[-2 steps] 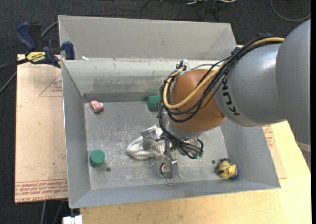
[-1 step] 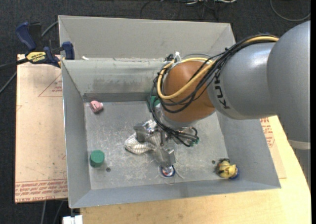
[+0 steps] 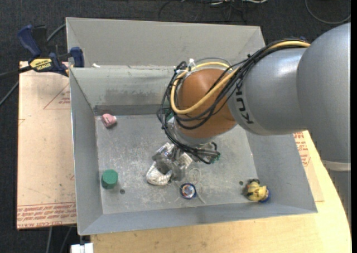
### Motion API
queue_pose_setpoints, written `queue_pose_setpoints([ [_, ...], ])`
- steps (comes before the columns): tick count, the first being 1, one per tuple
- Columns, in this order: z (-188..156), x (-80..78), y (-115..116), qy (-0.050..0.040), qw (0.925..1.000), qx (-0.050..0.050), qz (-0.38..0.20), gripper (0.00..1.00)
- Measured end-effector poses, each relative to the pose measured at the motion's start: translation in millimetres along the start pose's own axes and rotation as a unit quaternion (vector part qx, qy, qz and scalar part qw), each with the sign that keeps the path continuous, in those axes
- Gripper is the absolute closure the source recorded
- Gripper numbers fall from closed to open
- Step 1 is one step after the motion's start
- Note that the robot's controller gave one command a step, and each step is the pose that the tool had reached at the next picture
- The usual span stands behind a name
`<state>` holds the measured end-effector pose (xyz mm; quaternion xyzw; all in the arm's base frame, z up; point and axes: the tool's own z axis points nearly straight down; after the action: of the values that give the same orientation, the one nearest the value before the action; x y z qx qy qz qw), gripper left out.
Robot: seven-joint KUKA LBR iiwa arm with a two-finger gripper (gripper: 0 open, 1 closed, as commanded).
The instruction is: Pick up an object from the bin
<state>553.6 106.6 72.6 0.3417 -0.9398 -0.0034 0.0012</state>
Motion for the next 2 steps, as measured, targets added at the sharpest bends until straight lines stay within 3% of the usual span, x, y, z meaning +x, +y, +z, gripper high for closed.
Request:
queue_pose_setpoints([
  [1, 0.0, 0.0, 0.0, 0.0000, 1.0000, 0.000, 0.000, 1.00],
  [2, -89.8, -7.3, -12.3, -0.0018, 0.9998, 0.000, -0.019, 1.00],
])
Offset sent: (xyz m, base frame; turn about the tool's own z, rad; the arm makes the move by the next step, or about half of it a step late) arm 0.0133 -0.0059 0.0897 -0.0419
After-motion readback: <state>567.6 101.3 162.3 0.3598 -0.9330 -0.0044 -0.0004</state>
